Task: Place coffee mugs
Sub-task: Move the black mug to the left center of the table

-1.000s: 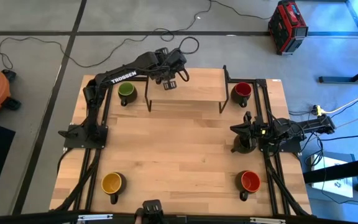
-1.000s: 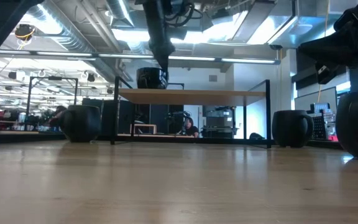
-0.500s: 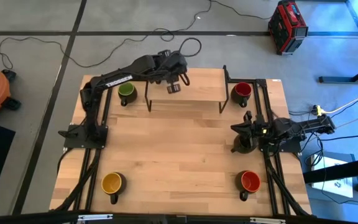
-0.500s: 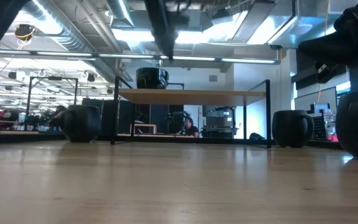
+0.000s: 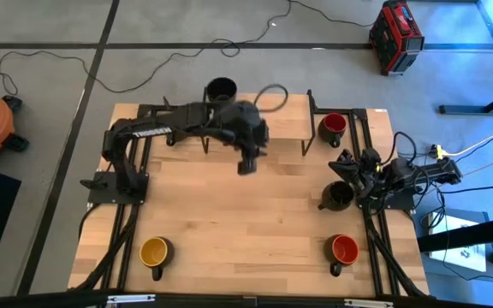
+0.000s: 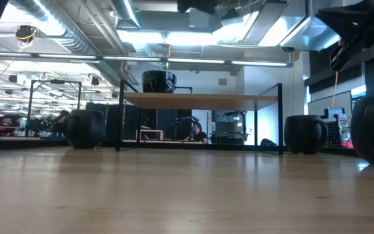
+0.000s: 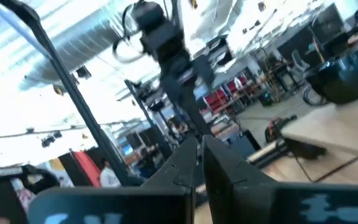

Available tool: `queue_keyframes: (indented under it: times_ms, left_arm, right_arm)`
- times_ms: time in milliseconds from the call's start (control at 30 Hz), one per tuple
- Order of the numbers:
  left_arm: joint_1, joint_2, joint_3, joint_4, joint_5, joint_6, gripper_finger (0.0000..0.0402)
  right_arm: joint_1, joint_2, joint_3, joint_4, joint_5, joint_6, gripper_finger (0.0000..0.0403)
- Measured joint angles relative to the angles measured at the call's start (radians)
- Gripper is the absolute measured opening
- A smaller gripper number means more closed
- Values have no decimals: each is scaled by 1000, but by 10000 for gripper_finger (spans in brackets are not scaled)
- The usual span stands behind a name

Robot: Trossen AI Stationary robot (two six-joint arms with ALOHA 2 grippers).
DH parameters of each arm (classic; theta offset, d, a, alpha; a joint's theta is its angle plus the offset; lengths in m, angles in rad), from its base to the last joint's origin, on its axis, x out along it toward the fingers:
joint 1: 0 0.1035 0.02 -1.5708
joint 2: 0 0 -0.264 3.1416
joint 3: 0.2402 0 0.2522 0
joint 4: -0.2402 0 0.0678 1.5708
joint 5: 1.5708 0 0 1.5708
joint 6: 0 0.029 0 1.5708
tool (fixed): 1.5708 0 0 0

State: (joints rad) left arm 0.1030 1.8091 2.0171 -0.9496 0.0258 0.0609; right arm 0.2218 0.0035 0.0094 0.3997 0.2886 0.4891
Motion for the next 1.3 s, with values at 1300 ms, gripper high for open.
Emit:
queue_keyframes:
  times_ms: [1300]
  left_arm:
    - [-125,-643,-810,325,30,-53,40]
  right_arm:
    - [7,1021,1050,-1404,-355,617,29]
